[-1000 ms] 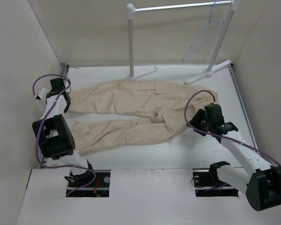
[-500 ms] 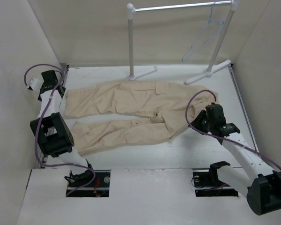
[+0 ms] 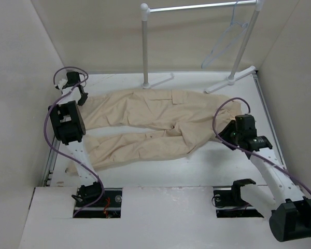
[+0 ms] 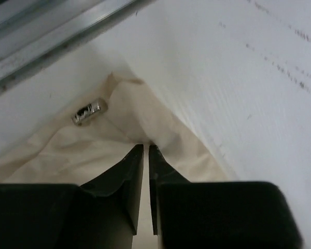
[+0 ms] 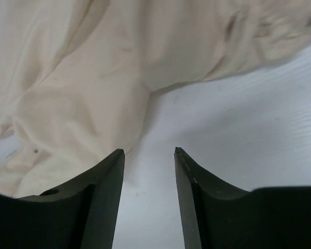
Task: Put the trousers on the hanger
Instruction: Flatten out the trousers at the center of the board.
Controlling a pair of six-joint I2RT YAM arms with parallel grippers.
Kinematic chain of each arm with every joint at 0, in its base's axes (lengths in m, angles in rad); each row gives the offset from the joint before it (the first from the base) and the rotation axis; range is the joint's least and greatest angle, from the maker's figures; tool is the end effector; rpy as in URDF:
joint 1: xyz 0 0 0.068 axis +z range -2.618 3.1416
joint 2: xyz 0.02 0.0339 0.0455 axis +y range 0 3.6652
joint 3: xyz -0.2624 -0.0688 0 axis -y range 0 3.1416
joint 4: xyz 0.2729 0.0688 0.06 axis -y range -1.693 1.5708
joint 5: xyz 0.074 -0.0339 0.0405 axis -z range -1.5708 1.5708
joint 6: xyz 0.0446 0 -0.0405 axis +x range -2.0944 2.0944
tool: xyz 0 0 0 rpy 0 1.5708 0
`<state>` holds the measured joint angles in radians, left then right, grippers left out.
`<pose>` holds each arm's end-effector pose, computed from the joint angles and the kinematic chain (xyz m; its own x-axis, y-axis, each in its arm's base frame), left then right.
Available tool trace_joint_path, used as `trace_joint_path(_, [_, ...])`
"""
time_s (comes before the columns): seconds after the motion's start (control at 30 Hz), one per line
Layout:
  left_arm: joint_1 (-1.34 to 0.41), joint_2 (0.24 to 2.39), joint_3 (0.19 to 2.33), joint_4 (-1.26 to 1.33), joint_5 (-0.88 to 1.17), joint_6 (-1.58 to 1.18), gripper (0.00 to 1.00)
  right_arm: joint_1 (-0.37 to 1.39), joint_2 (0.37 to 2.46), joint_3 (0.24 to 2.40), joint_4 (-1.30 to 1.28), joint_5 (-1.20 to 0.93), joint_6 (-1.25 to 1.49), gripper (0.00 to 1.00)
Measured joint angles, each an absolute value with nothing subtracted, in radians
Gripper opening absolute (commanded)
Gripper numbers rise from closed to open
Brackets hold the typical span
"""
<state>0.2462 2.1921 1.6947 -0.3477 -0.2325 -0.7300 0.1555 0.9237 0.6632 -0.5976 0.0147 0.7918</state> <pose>0.5010 0.1365 0.1616 -0.2836 -0.7404 -0.6095 -0.7710 0.5539 -0.3141 0.2160 0.0332 0.2208 -0.6286 0.6217 -0.4673 0.4298 0.7784 0.4575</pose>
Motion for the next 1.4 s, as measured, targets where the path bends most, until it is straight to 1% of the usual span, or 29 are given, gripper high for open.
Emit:
trace_joint_path(0.13, [0.259, 2.289, 1.815, -0.360, -0.264, -0.730, 0.04, 0.025, 0.914, 0.667, -0.653, 0.084, 0.819, 0.55])
trace_joint_path(0.2, [0.265, 2.323, 1.879, -0.368, -0.281, -0.733, 0.09, -0.052, 0.926, 0.666, -0.665, 0.106, 0.834, 0.55])
trace_joint_path(0.23, [0.266, 2.329, 1.903, -0.368, -0.287, -0.733, 0.13, -0.091, 0.938, 0.665, -0.664, 0.115, 0.839, 0.55])
trace_joint_path(0.3, [0.269, 2.323, 1.926, -0.365, -0.294, -0.738, 0.30, -0.152, 0.974, 0.663, -0.655, 0.131, 0.845, 0.55])
trace_joint_path(0.37, [0.264, 2.295, 1.916, -0.358, -0.294, -0.749, 0.43, -0.187, 1.032, 0.657, -0.622, 0.146, 0.846, 0.56])
trace_joint_path(0.4, [0.257, 2.265, 1.882, -0.342, -0.294, -0.757, 0.46, -0.196, 1.071, 0.657, -0.600, 0.151, 0.846, 0.56])
trace_joint_path(0.43, [0.245, 2.219, 1.825, -0.332, -0.294, -0.770, 0.48, -0.198, 1.114, 0.657, -0.575, 0.155, 0.845, 0.55])
trace_joint_path(0.5, [0.207, 2.099, 1.675, -0.320, -0.293, -0.801, 0.48, -0.203, 1.204, 0.657, -0.516, 0.159, 0.842, 0.51])
trace_joint_path(0.53, [0.178, 2.020, 1.581, -0.317, -0.293, -0.821, 0.47, -0.204, 1.249, 0.657, -0.485, 0.161, 0.841, 0.44])
trace_joint_path(0.57, [0.149, 1.951, 1.508, -0.314, -0.292, -0.835, 0.46, -0.205, 1.292, 0.657, -0.455, 0.162, 0.837, 0.40])
trace_joint_path(0.6, [0.114, 1.872, 1.425, -0.306, -0.292, -0.852, 0.45, -0.207, 1.325, 0.657, -0.427, 0.162, 0.838, 0.32])
trace_joint_path(0.63, [0.081, 1.797, 1.350, -0.296, -0.293, -0.866, 0.44, -0.208, 1.356, 0.659, -0.398, 0.162, 0.838, 0.20])
trace_joint_path(0.67, [0.039, 1.708, 1.266, -0.292, -0.296, -0.881, 0.44, -0.210, 1.371, 0.669, -0.385, 0.162, 0.836, 0.11])
trace_joint_path(0.7, [-0.002, 1.617, 1.185, -0.293, -0.300, -0.894, 0.44, -0.211, 1.378, 0.676, -0.367, 0.164, 0.838, 0.06])
trace_joint_path(0.73, [-0.036, 1.533, 1.117, -0.298, -0.303, -0.904, 0.44, -0.213, 1.380, 0.684, -0.361, 0.167, 0.844, 0.04])
trace_joint_path(0.8, [-0.084, 1.350, 0.988, -0.339, -0.308, -0.922, 0.44, -0.216, 1.349, 0.691, -0.373, 0.180, 0.854, 0.02])
trace_joint_path(0.87, [-0.081, 1.178, 0.896, -0.414, -0.316, -0.933, 0.48, -0.217, 1.271, 0.695, -0.415, 0.202, 0.861, 0.02])
trace_joint_path(1.03, [0.031, 0.859, 0.744, -0.638, -0.289, -0.937, 0.52, -0.267, 1.047, 0.731, -0.511, 0.265, 0.856, 0.02])
trace_joint_path(1.13, [0.081, 0.779, 0.662, -0.759, -0.253, -0.944, 0.53, -0.311, 1.021, 0.733, -0.529, 0.281, 0.860, 0.02])
trace_joint_path(1.3, [0.103, 0.799, 0.572, -0.850, -0.217, -0.971, 0.53, -0.318, 1.115, 0.733, -0.545, 0.267, 0.886, 0.02])
trace_joint_path(1.33, [0.111, 0.809, 0.569, -0.849, -0.220, -0.977, 0.51, -0.313, 1.133, 0.737, -0.551, 0.263, 0.891, 0.02])
trace_joint_path(1.4, [0.126, 0.835, 0.562, -0.830, -0.226, -0.988, 0.43, -0.310, 1.156, 0.756, -0.563, 0.257, 0.897, 0.02])
